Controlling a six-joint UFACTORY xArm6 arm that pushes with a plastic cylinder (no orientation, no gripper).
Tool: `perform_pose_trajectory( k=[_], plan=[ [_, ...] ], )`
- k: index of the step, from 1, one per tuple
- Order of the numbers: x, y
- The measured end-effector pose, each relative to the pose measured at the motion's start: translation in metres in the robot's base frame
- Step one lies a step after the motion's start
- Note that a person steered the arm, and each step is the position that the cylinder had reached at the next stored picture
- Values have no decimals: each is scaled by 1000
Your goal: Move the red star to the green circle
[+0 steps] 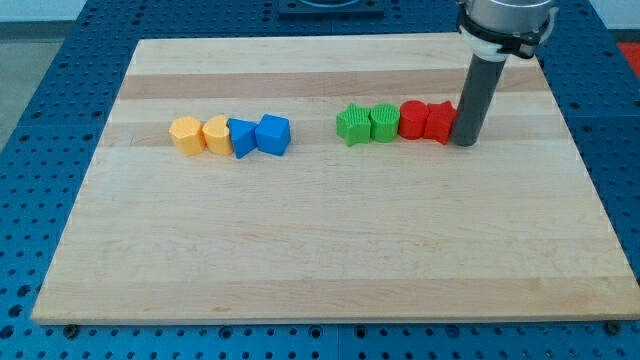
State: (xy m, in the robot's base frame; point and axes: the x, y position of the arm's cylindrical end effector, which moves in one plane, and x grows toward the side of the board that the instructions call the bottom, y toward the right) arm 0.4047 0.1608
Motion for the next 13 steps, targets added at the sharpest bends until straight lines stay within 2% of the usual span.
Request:
perform_pose_trajectory(
  k=[3, 5, 6, 9, 12, 13],
  plan=[
    [-8, 24],
    [-64, 24],
    [-65, 19],
    [-29, -15],
    [18, -9],
    [55, -9]
  ],
)
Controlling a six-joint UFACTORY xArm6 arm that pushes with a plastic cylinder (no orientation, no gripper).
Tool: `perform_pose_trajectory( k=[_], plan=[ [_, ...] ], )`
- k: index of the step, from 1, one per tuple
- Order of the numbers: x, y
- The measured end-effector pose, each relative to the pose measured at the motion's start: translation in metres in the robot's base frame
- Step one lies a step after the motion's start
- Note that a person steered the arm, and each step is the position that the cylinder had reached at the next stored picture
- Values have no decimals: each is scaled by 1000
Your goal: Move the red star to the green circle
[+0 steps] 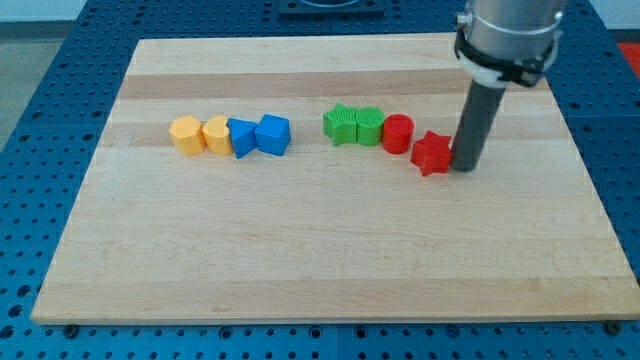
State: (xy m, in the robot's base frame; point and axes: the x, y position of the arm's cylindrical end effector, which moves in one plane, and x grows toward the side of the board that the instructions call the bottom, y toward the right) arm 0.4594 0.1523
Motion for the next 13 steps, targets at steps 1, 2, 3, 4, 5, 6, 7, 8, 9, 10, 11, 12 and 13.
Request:
perform_pose_trajectory(
  k=[1, 2, 3, 4, 5, 6, 7, 8, 9, 10, 11, 12, 13],
  plan=[
    [11, -6],
    [11, 13],
    [-1, 45],
    [-21, 47],
    [-25, 27],
    [-25, -7],
    [-22, -42],
    [-13, -66],
    [-10, -79],
    [-15, -79],
    [-27, -79],
    [-37, -79],
    [-42, -79]
  ],
)
